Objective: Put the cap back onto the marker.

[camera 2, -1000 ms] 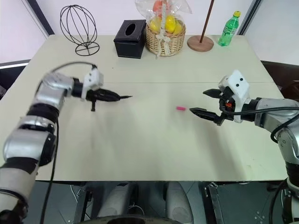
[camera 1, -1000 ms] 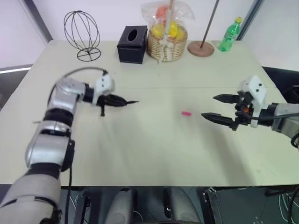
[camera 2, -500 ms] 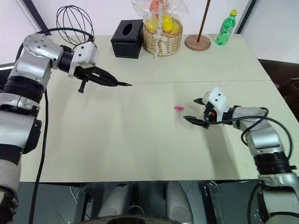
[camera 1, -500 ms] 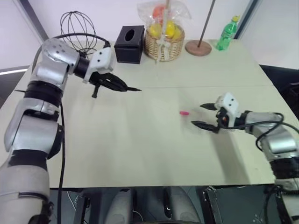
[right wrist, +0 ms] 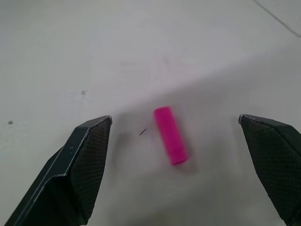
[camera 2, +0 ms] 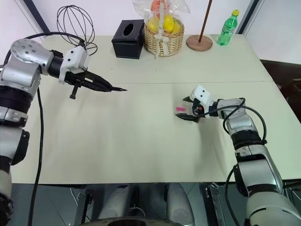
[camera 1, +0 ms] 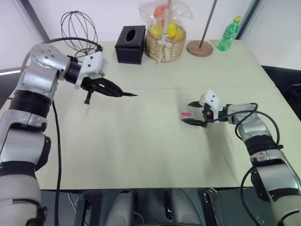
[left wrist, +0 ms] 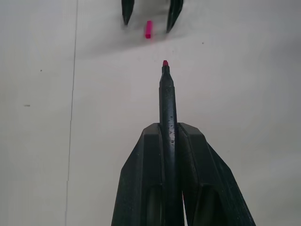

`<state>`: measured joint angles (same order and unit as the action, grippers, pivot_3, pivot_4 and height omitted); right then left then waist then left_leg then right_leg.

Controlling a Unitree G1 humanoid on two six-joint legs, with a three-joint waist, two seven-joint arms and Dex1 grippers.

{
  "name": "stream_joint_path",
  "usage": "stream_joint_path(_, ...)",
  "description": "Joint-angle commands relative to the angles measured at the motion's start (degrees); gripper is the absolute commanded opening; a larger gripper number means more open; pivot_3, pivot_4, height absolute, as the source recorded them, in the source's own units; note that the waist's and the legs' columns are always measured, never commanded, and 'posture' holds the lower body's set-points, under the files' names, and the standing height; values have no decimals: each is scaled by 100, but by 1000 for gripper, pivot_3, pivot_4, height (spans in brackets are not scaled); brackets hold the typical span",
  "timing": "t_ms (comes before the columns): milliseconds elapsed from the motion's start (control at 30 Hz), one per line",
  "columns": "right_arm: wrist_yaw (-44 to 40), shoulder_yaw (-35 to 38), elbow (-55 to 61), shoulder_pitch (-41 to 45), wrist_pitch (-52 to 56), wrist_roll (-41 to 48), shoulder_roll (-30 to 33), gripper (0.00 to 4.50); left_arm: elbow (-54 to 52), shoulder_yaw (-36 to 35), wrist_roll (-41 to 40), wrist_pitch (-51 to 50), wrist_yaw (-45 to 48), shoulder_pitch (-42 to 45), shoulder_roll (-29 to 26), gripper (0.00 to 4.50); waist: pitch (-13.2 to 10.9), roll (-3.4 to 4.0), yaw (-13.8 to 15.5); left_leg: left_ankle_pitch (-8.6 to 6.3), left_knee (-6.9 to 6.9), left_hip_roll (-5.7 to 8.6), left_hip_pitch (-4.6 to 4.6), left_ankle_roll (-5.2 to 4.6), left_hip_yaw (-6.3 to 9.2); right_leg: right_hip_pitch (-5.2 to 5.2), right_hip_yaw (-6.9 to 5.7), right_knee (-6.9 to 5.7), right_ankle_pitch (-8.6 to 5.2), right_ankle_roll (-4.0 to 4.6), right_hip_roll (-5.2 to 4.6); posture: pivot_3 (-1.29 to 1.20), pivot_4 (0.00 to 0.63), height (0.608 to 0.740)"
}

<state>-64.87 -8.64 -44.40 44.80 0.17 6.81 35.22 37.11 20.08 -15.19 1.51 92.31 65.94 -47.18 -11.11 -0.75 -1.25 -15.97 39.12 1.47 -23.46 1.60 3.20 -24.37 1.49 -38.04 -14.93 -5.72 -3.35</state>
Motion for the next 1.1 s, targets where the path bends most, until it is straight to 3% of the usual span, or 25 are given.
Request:
stream_joint_path(33,-240,74,-322,217,-169,-98,-8,4500,-438,-465,-27,-244,18,-113,-158,54,0,0,8,0,0,1,0,0,0,0,0,0,0,0,-1,0,150,740)
stream_joint_path(600,-563,78,-1140,368,-458,-509,226,4500,-1152,-997,161,-671,-180,-669,-74,54,1,1,22,2,3,4,1,3,1,4,0,-2,0,0,-5,0,150,740)
stream_joint_path(700,-595,68,-1134,346,-461,-536,233,3740,-1150,-1024,177,-669,-204,-683,-14,0,1,1,25,2,3,5,1,3,1,5,0,-2,0,0,-5,0,150,740)
stream_joint_path(933,-658,91,-1065,284,-385,-535,244,244,-1175,-1062,189,-704,-248,-704,37,0,1,0,3,2,3,5,3,3,0,5,0,-3,0,0,-4,0,150,740)
stream_joint_path(1100,-651,111,-959,255,-346,-552,228,244,-1132,-1072,204,-673,-294,-714,52,0,1,0,3,2,3,5,3,3,0,5,0,-3,0,0,-4,0,150,740)
